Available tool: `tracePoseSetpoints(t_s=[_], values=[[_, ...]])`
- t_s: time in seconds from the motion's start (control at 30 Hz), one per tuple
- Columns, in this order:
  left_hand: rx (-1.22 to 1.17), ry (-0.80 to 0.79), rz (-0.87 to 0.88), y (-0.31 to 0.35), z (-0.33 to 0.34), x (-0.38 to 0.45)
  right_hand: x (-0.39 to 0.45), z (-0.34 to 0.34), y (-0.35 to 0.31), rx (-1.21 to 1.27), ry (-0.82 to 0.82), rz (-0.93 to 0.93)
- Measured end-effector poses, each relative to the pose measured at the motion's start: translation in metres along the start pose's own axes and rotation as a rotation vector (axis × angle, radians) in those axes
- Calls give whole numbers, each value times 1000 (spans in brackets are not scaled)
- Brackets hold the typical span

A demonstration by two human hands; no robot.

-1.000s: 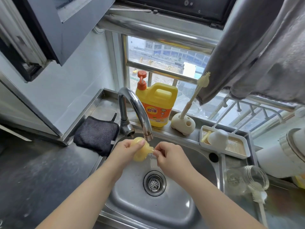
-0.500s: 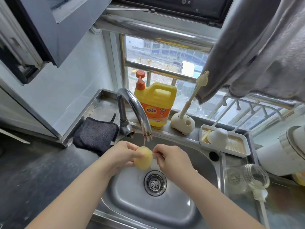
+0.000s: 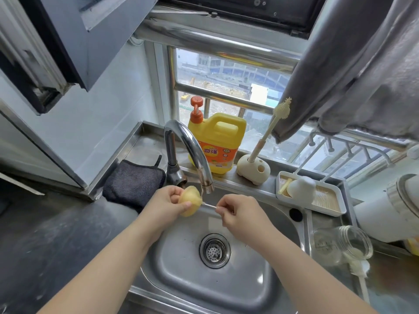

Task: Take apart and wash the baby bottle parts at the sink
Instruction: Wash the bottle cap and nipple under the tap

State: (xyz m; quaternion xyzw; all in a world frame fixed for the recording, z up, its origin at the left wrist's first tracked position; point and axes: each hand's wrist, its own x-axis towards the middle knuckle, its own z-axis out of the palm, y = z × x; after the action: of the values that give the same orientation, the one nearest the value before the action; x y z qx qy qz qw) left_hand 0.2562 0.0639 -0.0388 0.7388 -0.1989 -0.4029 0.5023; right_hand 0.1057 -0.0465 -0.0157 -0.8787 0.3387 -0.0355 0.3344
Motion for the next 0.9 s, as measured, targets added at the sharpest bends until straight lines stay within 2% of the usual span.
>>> tracePoseSetpoints(t_s=[0.1,0.27,0.4,0.67,0.8,0.9], values=[[6,-88,25,-2,10,-5,1,6,-7,8,6,3],[-1,17,29,-4,-1,1,-2,1,-4,31,-7,5],[-19,-88,49,-5,10,-4,-1,7,-10,41,10,4],[-36,31,61,-6,-6,-3,-12,-6,8,72,9,102],[-160,22,75,-9,-6,-5,-20,-6,19,131,50,180],[-461,-101,-26,-6,5,-7,-26,-3,22,175,70,201]])
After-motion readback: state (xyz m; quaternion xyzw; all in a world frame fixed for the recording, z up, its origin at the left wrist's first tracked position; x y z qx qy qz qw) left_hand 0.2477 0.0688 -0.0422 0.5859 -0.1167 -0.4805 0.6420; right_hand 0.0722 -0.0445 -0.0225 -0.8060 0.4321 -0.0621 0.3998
